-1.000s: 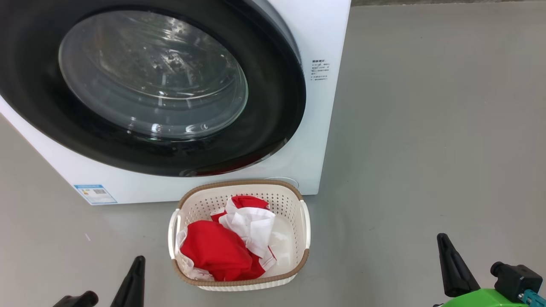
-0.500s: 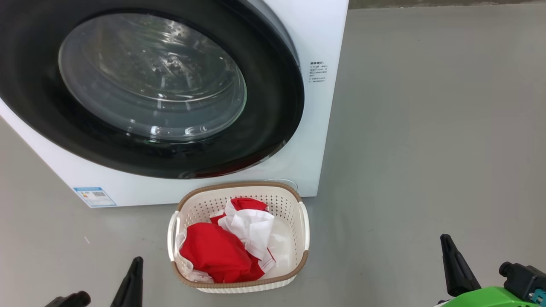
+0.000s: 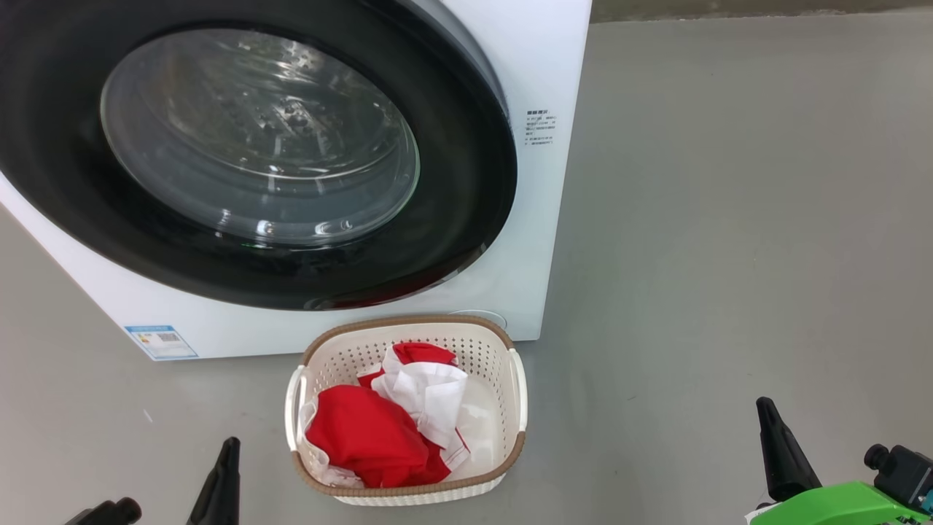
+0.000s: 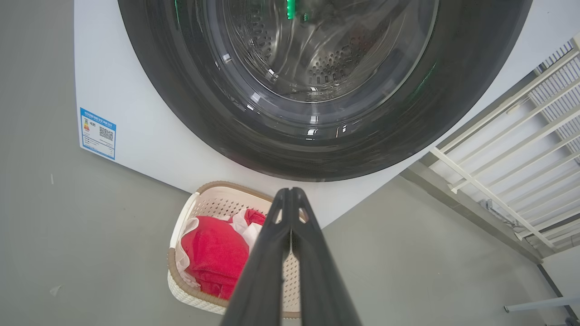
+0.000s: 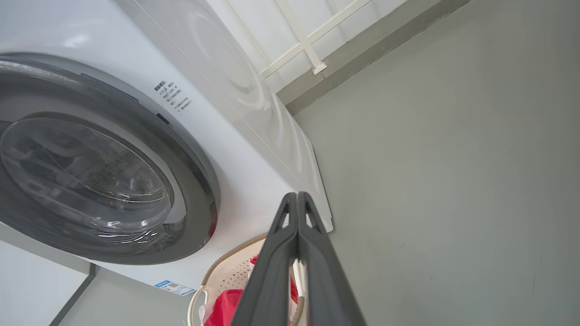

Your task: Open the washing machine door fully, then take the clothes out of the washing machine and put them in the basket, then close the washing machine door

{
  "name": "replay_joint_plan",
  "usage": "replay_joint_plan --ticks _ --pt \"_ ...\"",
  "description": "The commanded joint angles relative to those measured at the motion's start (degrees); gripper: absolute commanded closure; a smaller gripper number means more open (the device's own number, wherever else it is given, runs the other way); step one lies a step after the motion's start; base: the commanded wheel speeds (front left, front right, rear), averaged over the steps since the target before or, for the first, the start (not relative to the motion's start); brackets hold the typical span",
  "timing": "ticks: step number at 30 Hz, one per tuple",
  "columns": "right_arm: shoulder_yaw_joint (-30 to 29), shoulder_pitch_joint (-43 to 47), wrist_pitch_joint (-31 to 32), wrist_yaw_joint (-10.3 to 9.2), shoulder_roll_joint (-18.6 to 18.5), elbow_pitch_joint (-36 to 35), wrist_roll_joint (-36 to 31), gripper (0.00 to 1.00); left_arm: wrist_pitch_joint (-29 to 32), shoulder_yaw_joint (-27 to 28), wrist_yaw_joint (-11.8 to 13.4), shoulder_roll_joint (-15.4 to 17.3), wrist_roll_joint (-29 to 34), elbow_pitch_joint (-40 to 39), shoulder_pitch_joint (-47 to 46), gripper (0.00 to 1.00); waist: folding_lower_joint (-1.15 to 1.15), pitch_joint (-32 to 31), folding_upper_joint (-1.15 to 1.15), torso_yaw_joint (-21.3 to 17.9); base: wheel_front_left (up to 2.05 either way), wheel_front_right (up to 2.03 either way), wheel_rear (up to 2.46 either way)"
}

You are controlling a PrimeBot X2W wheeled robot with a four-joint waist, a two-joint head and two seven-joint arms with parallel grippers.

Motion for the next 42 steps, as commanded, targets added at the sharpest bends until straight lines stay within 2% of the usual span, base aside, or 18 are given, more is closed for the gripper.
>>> replay_joint_plan --ticks 1,42 --pt "0.2 -2.4 0.3 -0.02 -1.0 -1.6 1.4 1.0 0.5 1.3 -0.1 0.5 -1.2 -1.5 -2.0 1.0 -0.01 0.0 0.0 0.0 0.0 0.0 0.0" --pt "-0.3 -5.5 6.8 -0.03 -1.7 -2.2 24.2 1.0 7.1 4.0 -0.3 -1.2 -23.2 -2.3 -3.8 1.0 -0.01 -1.6 0.0 -0.7 0.0 0.0 0.0"
